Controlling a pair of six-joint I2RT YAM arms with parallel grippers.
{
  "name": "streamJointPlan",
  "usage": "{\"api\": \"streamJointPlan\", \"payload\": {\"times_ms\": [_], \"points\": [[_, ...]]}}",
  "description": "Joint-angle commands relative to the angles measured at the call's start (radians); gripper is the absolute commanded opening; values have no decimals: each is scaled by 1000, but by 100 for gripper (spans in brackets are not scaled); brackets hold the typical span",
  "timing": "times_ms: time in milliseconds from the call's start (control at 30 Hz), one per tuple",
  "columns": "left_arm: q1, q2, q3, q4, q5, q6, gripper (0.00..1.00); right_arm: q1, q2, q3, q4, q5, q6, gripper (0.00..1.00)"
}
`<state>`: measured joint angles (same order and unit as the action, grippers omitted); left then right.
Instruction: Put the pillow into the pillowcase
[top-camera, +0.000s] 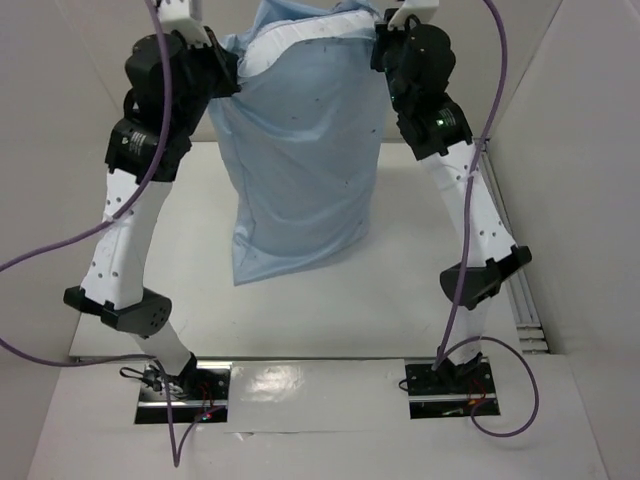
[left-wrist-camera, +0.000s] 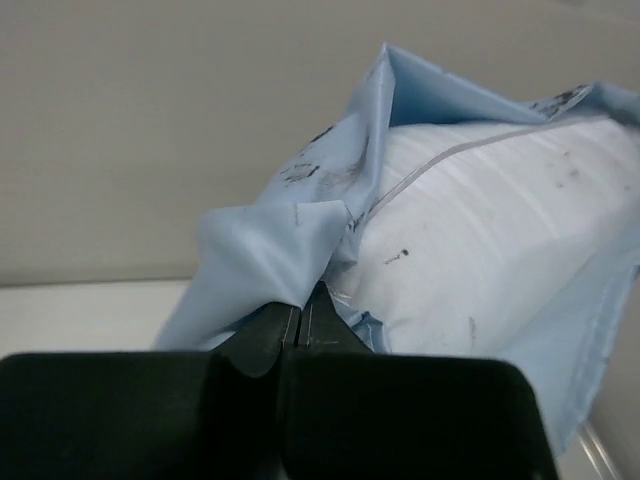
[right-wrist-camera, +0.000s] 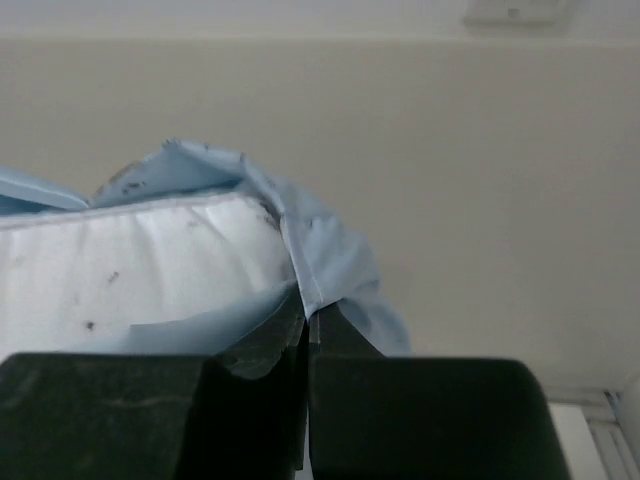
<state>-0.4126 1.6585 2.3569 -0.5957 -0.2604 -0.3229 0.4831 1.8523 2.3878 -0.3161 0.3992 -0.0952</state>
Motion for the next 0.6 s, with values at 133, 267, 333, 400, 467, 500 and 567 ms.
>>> {"api": "streamJointPlan", "payload": {"times_ms": [133,267,333,400,467,500,567], "points": [[0,-333,-16,310,99,-2,0,0,-370,-99,347,-53,12,0],[0,-344,89,300,59,22,0,0,-444,-99,333,-42,12,0],[0,-335,102,287,44,31,0,0,-456,-53,316,-65,12,0],[0,-345,78,278,27,18,0,0,-467,-44,316,-76,12,0],[0,-345,56,278,27,8,0,0,-467,-44,282,-76,2,0],[0,-345,47,268,15,8,0,0,-453,-33,266,-60,2,0],[0,-324,56,240,4,8,0,0,-435,-33,224,-25,2,0]]}}
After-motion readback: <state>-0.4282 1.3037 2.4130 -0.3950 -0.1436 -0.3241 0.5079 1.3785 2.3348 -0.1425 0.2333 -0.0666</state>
